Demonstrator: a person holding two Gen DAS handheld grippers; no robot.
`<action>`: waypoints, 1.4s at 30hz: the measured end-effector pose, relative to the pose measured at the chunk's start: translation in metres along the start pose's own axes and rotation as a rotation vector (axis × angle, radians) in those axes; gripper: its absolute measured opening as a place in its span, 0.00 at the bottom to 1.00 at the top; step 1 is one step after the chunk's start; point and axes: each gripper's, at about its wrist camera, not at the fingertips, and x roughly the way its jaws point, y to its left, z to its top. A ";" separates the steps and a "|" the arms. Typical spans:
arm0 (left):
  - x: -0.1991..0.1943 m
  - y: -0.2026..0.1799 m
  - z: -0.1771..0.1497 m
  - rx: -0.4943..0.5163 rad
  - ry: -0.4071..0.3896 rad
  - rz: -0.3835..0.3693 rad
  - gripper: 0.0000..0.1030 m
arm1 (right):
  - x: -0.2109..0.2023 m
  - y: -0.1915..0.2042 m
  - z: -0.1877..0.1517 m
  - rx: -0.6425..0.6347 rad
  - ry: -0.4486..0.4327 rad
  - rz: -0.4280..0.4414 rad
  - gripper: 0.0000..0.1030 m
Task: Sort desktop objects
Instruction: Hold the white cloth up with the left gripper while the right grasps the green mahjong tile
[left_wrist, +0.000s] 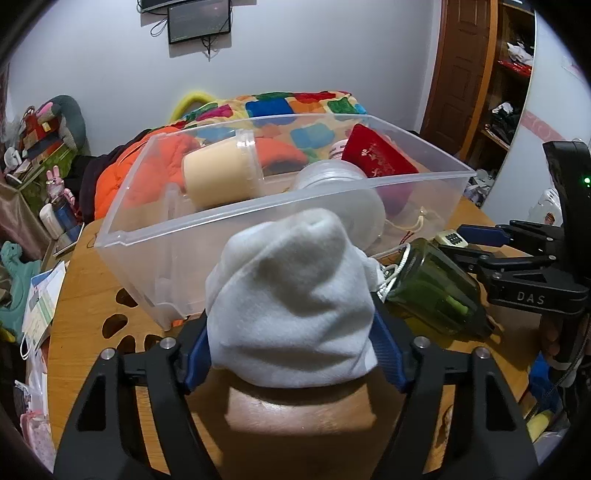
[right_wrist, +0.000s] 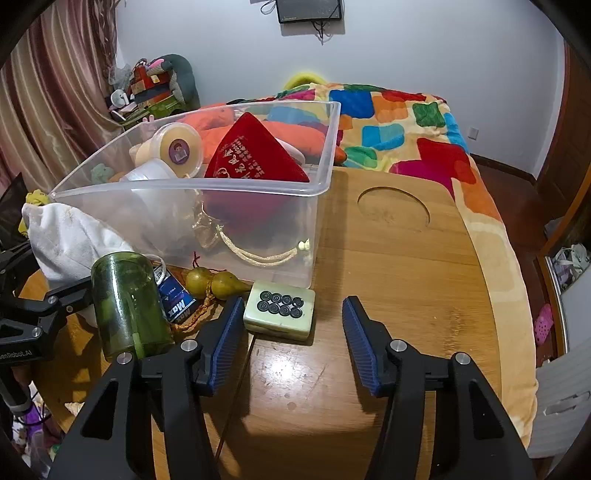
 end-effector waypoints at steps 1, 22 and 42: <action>0.000 0.000 0.000 0.002 -0.001 -0.002 0.69 | 0.000 0.001 -0.001 -0.001 -0.003 0.004 0.47; -0.007 0.002 -0.004 -0.048 -0.035 -0.015 0.49 | -0.014 -0.003 -0.008 0.027 -0.028 0.019 0.30; -0.045 0.024 -0.011 -0.135 -0.098 0.034 0.48 | -0.046 -0.002 -0.006 0.022 -0.094 0.023 0.30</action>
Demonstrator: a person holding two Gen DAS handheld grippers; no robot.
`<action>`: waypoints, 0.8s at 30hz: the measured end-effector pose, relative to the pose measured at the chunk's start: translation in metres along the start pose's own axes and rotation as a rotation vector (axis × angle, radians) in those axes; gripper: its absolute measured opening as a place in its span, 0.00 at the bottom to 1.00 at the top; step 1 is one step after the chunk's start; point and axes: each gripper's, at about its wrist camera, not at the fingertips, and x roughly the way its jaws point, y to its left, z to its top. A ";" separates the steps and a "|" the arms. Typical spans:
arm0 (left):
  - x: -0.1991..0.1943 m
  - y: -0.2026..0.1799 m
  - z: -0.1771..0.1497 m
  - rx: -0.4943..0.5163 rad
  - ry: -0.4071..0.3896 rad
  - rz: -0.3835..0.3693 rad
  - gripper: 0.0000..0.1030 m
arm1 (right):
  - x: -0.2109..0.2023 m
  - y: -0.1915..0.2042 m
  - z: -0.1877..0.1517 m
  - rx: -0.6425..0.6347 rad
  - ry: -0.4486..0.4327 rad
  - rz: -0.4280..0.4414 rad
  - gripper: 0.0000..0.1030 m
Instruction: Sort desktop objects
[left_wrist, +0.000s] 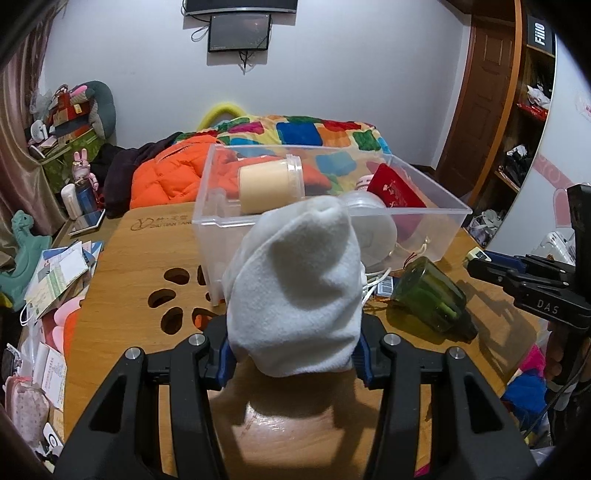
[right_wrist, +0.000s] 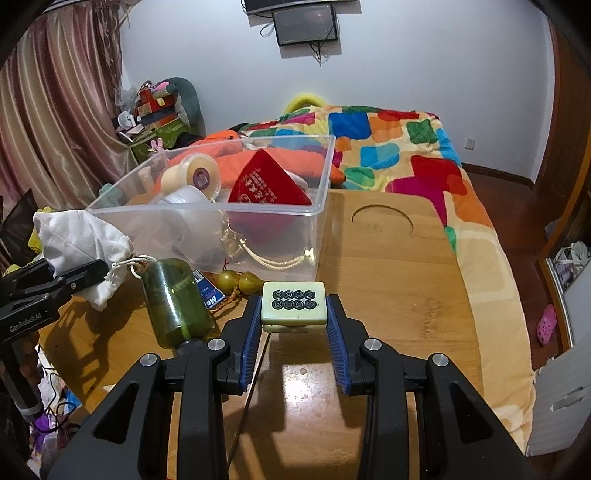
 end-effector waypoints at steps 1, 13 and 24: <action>-0.002 0.001 0.000 -0.001 -0.003 0.000 0.48 | -0.002 0.000 0.002 0.000 -0.006 0.001 0.30; -0.027 0.009 0.009 0.001 -0.068 0.022 0.48 | -0.022 0.008 0.008 -0.019 -0.054 0.007 0.30; -0.042 0.021 0.021 -0.017 -0.107 0.044 0.48 | -0.027 0.016 0.015 -0.036 -0.077 0.018 0.30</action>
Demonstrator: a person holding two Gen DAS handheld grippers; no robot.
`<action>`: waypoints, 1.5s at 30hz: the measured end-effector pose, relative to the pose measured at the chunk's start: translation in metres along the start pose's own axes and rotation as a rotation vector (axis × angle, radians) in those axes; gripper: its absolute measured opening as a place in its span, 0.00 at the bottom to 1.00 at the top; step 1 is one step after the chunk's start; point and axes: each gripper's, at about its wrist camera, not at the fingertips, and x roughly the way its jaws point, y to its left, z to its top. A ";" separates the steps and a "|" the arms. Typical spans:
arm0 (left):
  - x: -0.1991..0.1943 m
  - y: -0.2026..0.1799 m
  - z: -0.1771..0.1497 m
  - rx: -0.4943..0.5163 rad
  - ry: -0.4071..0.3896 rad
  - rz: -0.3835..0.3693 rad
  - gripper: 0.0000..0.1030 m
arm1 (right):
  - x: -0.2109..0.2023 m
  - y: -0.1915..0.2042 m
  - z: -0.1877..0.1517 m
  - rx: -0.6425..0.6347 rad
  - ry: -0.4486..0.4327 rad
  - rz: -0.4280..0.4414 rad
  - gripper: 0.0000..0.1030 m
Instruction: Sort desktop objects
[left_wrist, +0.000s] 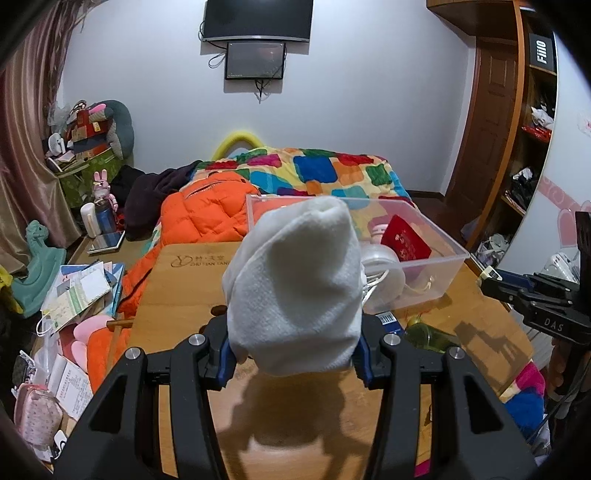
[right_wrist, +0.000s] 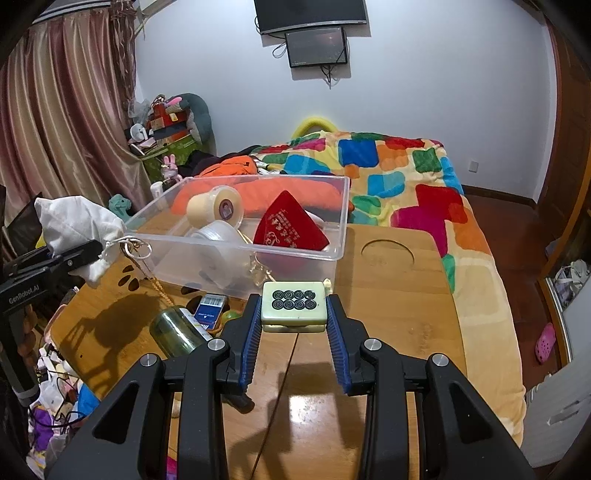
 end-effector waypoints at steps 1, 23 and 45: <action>-0.001 0.000 0.001 -0.001 -0.003 0.002 0.48 | 0.000 0.001 0.001 -0.002 -0.002 0.000 0.30; 0.014 0.002 0.031 0.021 -0.034 -0.020 0.48 | 0.018 0.005 0.041 -0.042 -0.045 0.007 0.30; 0.039 -0.006 0.033 0.011 0.007 -0.067 0.48 | 0.049 -0.043 -0.023 -0.001 0.175 -0.045 0.30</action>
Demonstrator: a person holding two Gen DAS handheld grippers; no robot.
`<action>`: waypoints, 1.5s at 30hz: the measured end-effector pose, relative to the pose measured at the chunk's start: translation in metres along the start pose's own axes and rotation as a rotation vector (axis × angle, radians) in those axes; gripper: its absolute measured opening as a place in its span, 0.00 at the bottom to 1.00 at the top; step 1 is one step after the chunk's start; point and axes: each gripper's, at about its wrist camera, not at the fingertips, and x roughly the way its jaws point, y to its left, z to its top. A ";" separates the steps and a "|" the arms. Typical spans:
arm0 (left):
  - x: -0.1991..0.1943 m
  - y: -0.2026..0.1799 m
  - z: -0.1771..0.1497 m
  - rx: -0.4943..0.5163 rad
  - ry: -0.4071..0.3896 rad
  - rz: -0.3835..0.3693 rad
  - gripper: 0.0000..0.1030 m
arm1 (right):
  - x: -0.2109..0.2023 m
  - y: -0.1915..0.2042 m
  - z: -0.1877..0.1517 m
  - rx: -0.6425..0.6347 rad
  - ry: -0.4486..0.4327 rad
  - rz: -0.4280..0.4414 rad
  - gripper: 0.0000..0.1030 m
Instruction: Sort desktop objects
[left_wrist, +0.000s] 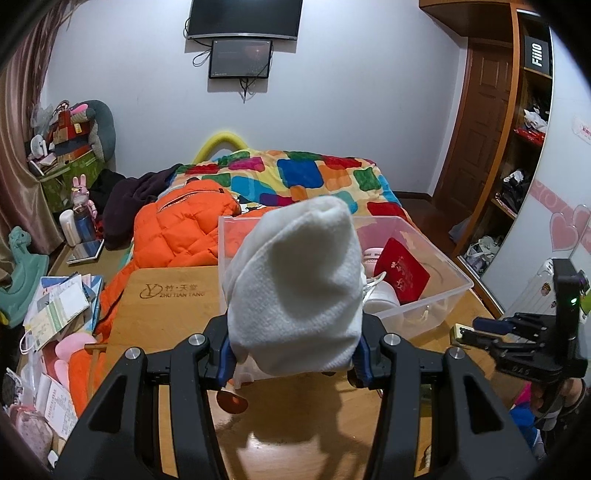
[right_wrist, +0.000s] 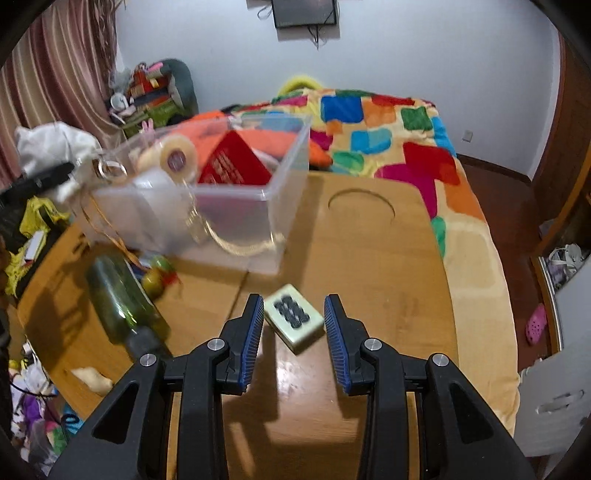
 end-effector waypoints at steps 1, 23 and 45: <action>-0.001 -0.001 0.000 0.002 0.000 -0.001 0.48 | 0.001 0.000 0.000 -0.002 -0.002 0.003 0.31; 0.002 -0.003 0.003 0.001 -0.008 -0.001 0.48 | -0.025 0.004 0.018 0.024 -0.108 0.046 0.22; 0.032 -0.001 0.018 0.027 0.016 -0.001 0.48 | -0.018 0.033 0.086 -0.058 -0.187 0.106 0.22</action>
